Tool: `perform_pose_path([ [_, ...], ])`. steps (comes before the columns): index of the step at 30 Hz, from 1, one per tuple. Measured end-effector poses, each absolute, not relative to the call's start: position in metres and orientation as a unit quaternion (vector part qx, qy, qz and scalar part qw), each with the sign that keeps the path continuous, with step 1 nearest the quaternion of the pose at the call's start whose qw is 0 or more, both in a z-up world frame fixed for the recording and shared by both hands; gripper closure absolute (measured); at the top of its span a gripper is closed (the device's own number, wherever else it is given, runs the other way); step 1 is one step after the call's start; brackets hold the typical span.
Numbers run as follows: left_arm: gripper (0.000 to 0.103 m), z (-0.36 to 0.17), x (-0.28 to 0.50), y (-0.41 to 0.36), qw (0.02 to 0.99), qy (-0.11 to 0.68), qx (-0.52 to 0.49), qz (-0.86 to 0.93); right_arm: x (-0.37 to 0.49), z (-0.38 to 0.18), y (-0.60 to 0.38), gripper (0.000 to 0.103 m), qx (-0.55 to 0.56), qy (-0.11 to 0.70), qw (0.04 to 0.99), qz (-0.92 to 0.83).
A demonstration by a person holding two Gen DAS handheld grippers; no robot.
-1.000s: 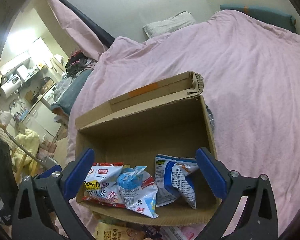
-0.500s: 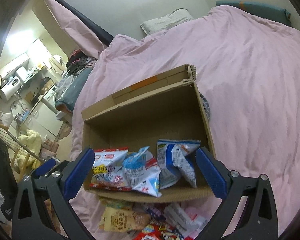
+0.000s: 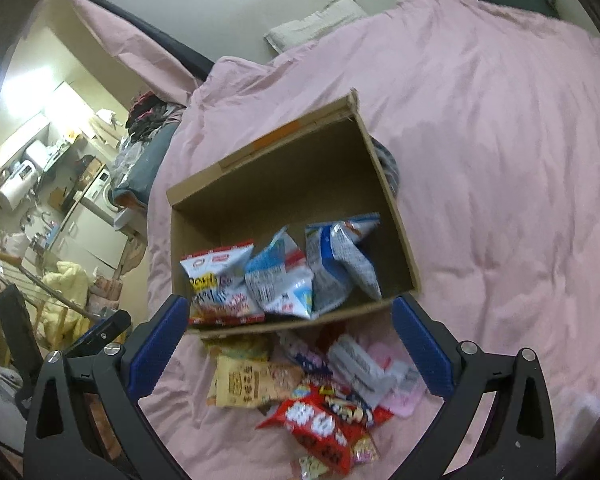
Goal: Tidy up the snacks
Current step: 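Withdraw both grippers from the box back over the pile, then grasp the yellow chip bag with the left gripper while the right grasps the red bag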
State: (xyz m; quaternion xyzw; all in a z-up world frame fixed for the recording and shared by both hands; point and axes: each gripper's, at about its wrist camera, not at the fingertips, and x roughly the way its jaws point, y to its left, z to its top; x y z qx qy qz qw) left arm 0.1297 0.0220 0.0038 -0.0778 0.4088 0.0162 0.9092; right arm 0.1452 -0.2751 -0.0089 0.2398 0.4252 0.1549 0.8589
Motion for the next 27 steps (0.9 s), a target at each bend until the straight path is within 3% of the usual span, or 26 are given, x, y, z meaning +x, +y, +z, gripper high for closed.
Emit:
perform_pose_path([
  [11, 0.008, -0.055, 0.129, 0.018, 0.858, 0.499, -0.119, -0.034, 0.128, -0.037, -0.291, 0.0, 0.232, 0.474, 0.838, 0.142],
  [13, 0.026, -0.068, 0.137, 0.015, 0.844, 0.516, -0.143, -0.038, 0.125, -0.041, -0.296, 0.0, 0.235, 0.477, 0.835, 0.141],
  [14, 0.041, -0.078, 0.143, 0.014, 0.83, 0.532, -0.159, -0.043, 0.124, -0.042, -0.298, 0.0, 0.235, 0.478, 0.834, 0.14],
  [15, 0.048, -0.089, 0.149, 0.012, 0.814, 0.553, -0.173, -0.045, 0.123, -0.042, -0.299, 0.0, 0.234, 0.478, 0.835, 0.14],
  [27, 0.05, -0.138, 0.171, -0.013, 0.754, 0.606, -0.243, -0.065, 0.121, -0.045, -0.312, 0.0, 0.232, 0.479, 0.836, 0.131],
])
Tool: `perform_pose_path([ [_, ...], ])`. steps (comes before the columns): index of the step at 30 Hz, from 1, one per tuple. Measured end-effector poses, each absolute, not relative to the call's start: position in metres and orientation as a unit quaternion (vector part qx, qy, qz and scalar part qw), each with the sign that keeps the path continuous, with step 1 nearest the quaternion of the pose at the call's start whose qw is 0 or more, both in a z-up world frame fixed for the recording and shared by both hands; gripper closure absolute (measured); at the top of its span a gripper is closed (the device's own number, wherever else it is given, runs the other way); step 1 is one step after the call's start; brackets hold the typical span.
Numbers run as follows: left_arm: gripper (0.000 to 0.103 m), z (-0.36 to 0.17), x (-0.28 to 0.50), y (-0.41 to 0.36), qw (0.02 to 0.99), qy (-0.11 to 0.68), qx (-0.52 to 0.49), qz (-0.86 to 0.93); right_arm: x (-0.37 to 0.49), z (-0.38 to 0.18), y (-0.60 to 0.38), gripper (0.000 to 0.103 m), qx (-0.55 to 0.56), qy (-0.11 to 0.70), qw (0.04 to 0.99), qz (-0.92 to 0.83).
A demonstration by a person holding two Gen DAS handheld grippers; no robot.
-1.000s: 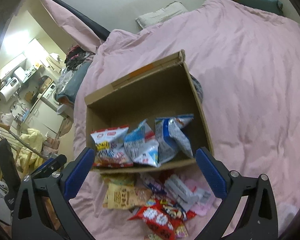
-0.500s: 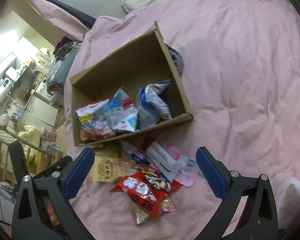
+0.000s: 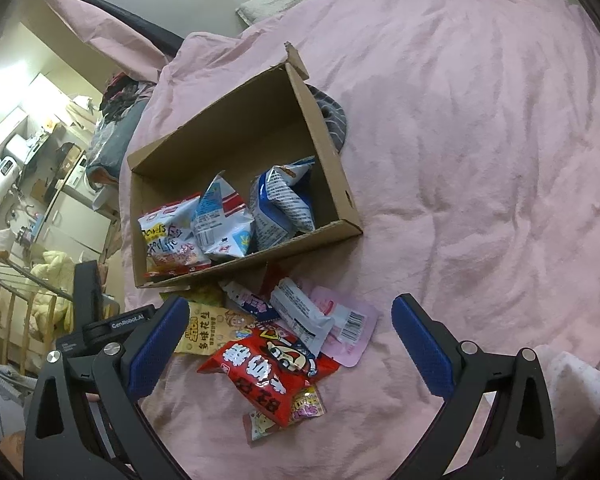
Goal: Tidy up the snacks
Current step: 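Grasp the yellow chip bag with the left gripper while the right grasps the red bag, then carry the yellow and red bags toward the box with both grippers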
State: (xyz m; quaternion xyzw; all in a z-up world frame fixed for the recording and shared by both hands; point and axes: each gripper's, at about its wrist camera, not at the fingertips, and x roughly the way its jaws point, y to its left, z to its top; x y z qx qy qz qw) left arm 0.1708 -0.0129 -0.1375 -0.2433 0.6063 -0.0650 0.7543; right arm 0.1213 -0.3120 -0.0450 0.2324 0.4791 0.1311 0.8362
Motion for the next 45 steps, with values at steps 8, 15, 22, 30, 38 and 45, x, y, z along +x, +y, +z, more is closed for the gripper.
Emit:
perform_pose_path([
  [8, 0.077, -0.121, 0.168, -0.027, 0.778, 0.595, -0.188, -0.066, 0.128, -0.057, -0.297, 0.0, 0.229, 0.512, 0.814, 0.154],
  [15, 0.077, -0.09, 0.148, -0.01, 0.798, 0.581, -0.16, -0.035, 0.125, -0.068, -0.247, 0.0, 0.139, 0.554, 0.794, 0.207],
  [22, 0.077, -0.081, 0.127, 0.021, 0.804, 0.574, -0.155, -0.032, 0.105, -0.088, -0.176, 0.0, -0.052, 0.571, 0.785, 0.235],
  [30, 0.077, -0.077, 0.108, 0.043, 0.804, 0.571, -0.166, -0.023, 0.103, -0.114, -0.139, 0.026, -0.173, 0.57, 0.777, 0.205],
  [38, 0.077, -0.072, 0.1, 0.042, 0.823, 0.555, -0.122, -0.016, 0.1, -0.107, -0.146, 0.053, -0.159, 0.558, 0.787, 0.208],
  [45, 0.077, -0.069, 0.099, 0.046, 0.829, 0.543, -0.13, -0.014, 0.093, -0.069, -0.183, 0.061, -0.037, 0.54, 0.804, 0.247],
])
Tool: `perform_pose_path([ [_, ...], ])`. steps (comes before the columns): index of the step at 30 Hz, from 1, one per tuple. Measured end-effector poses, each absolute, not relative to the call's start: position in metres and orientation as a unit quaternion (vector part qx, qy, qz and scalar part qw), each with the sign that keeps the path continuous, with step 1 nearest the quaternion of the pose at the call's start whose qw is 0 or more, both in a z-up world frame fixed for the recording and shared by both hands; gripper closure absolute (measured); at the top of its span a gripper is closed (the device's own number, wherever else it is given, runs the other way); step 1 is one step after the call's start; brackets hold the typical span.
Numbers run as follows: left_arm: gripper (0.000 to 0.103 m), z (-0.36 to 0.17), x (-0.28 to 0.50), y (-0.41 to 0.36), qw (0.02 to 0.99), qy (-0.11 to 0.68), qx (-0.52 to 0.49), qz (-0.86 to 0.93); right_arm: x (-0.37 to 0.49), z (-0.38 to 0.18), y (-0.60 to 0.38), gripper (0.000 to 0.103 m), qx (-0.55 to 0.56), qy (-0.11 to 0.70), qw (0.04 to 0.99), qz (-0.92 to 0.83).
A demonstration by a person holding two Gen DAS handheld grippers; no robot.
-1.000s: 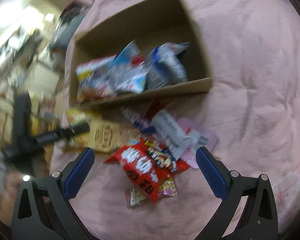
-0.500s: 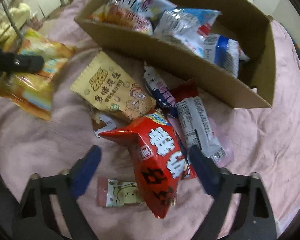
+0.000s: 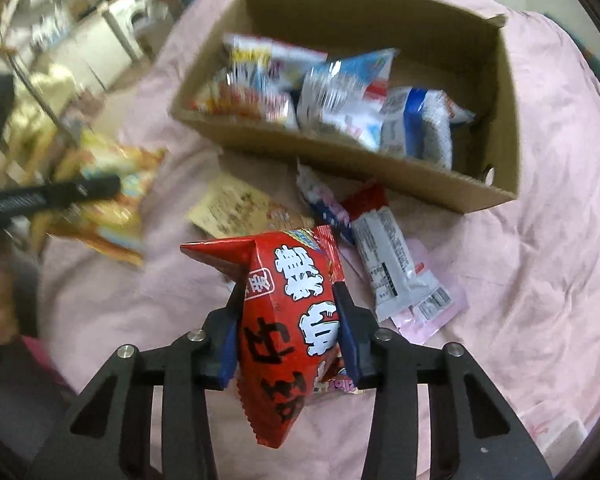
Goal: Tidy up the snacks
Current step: 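Carry the yellow and red bags toward the box with both grippers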
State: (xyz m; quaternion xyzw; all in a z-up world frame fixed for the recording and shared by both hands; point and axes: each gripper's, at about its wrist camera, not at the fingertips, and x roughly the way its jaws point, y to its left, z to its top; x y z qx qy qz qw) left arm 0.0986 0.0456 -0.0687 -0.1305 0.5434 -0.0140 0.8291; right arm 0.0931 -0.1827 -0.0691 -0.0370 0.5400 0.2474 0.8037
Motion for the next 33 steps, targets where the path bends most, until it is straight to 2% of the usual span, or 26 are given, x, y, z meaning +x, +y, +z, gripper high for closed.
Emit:
perform_pose_path([
  [4, 0.077, -0.064, 0.095, 0.045, 0.837, 0.532, -0.127, -0.012, 0.093, -0.055, -0.202, 0.061, 0.036, 0.525, 0.807, 0.269],
  [10, 0.077, -0.051, 0.092, 0.043, 0.849, 0.51, -0.135, -0.02, 0.097, -0.013, -0.226, 0.061, 0.141, 0.452, 0.828, 0.3],
  [20, 0.077, 0.012, 0.124, 0.026, 0.888, 0.444, -0.11, -0.038, 0.146, 0.01, -0.25, 0.061, 0.157, 0.4, 0.872, 0.235],
  [33, 0.077, 0.029, 0.22, -0.014, 0.892, 0.438, -0.099, -0.061, 0.219, -0.001, -0.257, 0.061, 0.151, 0.391, 0.886, 0.197],
])
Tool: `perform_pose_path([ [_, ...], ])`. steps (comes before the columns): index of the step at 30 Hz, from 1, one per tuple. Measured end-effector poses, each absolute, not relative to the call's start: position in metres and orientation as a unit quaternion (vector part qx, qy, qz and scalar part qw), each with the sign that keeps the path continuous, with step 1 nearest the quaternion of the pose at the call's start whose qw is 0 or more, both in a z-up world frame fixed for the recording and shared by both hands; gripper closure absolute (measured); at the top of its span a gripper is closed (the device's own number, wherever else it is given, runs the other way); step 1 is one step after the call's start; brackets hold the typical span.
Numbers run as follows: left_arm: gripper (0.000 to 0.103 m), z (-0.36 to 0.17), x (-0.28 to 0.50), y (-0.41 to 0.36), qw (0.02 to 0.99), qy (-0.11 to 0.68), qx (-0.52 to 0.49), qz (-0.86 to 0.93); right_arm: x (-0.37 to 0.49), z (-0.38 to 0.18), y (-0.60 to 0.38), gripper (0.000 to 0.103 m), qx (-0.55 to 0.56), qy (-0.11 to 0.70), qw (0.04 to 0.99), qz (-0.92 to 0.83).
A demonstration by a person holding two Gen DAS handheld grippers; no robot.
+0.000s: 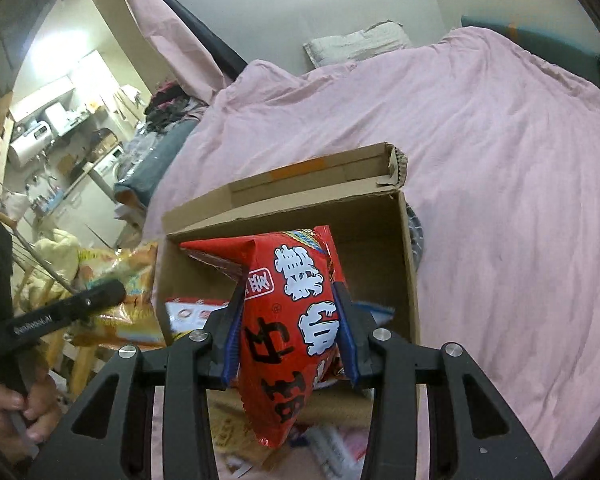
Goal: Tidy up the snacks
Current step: 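Carry the yellow and red bags toward the box with both grippers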
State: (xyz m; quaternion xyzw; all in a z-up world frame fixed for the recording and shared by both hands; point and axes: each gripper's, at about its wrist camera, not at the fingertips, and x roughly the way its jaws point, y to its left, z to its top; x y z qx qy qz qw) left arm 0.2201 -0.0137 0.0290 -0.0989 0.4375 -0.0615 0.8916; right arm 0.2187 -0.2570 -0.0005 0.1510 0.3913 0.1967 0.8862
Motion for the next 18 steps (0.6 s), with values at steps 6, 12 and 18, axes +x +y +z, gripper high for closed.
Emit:
perform_pose_path([
  [6, 0.076, 0.006, 0.254, -0.03, 0.878, 0.46, -0.107, -0.071, 0.245, -0.013, -0.244, 0.061, 0.13, 0.404, 0.885, 0.191],
  [12, 0.076, -0.012, 0.27, -0.041, 0.868, 0.479, -0.109, -0.077, 0.267, -0.028, -0.234, 0.06, 0.116, 0.426, 0.88, 0.178],
  [18, 0.075, -0.018, 0.273, -0.04, 0.868, 0.474, -0.122, -0.083, 0.271, -0.034, -0.232, 0.058, 0.125, 0.436, 0.873, 0.179],
])
